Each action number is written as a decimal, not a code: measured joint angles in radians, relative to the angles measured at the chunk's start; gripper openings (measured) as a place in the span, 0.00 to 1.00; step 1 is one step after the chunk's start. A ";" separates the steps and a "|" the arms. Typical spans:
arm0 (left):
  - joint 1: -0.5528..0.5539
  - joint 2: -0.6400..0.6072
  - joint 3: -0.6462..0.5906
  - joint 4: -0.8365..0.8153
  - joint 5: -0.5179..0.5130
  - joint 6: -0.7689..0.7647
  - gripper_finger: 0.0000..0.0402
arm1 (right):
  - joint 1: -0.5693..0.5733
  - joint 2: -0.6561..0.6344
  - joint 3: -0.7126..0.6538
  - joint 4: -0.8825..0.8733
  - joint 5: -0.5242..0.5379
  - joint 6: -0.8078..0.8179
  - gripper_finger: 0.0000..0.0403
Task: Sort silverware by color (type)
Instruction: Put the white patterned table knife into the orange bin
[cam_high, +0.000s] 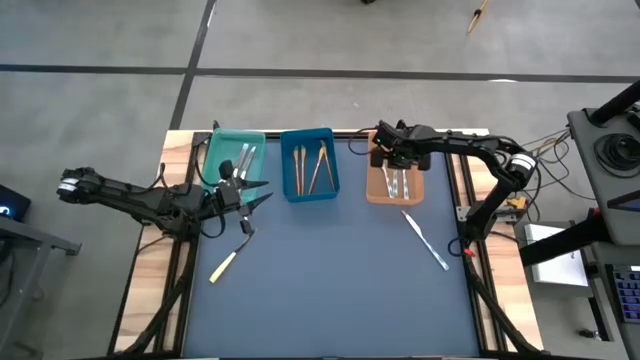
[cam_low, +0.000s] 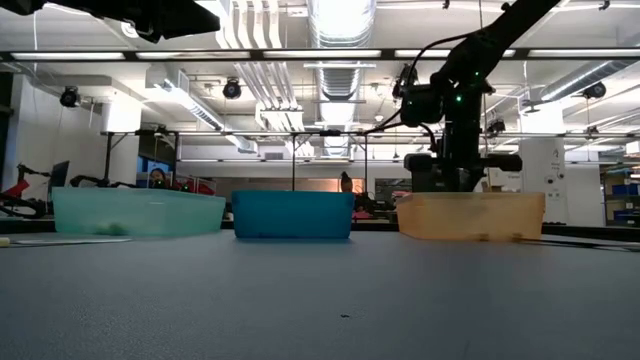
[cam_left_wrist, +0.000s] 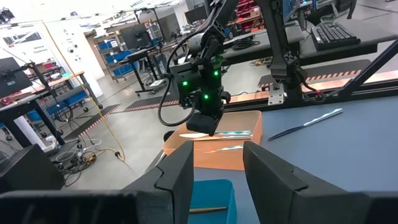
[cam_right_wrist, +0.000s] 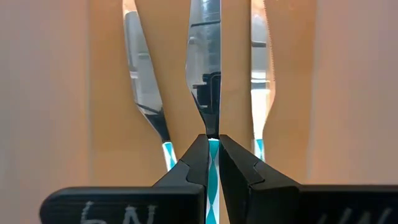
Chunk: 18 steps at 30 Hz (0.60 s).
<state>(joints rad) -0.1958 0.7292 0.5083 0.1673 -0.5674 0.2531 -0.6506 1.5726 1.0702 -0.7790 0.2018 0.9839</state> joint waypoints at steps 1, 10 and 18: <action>0.000 0.000 0.000 0.000 0.000 0.000 0.30 | 0.000 0.000 0.000 0.012 0.000 0.000 0.03; 0.000 0.000 0.000 0.000 0.000 0.000 0.30 | 0.000 0.000 0.000 0.053 0.000 -0.006 0.03; 0.000 0.000 0.000 0.000 0.000 0.000 0.30 | 0.000 0.000 -0.007 0.055 0.001 -0.006 0.03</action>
<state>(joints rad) -0.1958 0.7292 0.5083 0.1673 -0.5674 0.2527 -0.6506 1.5726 1.0632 -0.7241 0.2024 0.9781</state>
